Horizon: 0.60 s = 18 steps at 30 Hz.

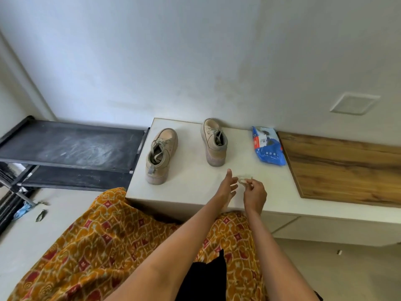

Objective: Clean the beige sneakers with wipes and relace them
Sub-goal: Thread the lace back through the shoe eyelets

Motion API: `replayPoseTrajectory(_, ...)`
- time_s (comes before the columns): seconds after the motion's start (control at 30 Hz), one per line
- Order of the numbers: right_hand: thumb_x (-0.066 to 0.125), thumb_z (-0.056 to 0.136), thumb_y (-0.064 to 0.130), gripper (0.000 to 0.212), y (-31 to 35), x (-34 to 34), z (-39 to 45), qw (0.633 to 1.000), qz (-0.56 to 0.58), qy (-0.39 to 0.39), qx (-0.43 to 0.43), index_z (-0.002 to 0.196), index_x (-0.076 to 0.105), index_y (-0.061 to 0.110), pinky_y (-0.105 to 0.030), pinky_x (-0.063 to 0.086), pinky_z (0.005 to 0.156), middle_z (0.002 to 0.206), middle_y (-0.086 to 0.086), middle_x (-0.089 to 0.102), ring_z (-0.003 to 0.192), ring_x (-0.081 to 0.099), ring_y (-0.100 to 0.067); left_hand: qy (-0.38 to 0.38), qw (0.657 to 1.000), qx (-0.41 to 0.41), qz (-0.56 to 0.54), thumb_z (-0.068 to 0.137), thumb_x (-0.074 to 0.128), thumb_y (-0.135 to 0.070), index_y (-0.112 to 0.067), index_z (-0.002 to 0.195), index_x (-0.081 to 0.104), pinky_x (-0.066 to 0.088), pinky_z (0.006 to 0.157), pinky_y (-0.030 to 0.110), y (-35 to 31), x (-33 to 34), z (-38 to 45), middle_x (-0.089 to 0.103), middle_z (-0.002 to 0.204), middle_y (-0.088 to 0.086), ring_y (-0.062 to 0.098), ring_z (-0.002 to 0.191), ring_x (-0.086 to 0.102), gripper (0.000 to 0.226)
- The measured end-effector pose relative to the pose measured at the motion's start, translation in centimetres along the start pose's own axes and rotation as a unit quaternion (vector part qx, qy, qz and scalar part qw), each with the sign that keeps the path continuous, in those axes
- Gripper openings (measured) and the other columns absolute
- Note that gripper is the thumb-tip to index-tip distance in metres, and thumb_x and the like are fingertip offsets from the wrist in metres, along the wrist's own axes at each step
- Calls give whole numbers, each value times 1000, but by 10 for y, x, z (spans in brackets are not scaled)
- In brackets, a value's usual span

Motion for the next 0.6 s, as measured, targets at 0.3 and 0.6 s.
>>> replayPoseTrajectory(0.3, 64, 86, 19, 23, -23, -56, -12, 996, 86, -22, -7, 108, 58, 16, -30, 50, 76, 102, 0, 58, 88, 58, -14, 85, 995, -44, -8, 99, 22, -53, -8, 106, 57, 44, 96, 36, 21, 59, -3, 62, 109, 12, 22, 100, 60, 58)
replayPoseTrajectory(0.6, 72, 79, 14, 10, -167, -170, -39, 977, 52, 28, 204, 87, 69, 9, -31, 50, 77, 88, -9, 70, 84, 63, -23, 70, 969, -151, 183, 100, 26, -49, -5, 139, 34, 46, 85, 35, 130, 149, -24, 52, 130, 19, 25, 91, 59, 59)
Point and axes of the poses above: each hand's wrist, its own z-axis towards the middle knuckle, its own x-axis out of the palm, y = z × x, the point moved 2 cm from there along z, towards the middle knuckle
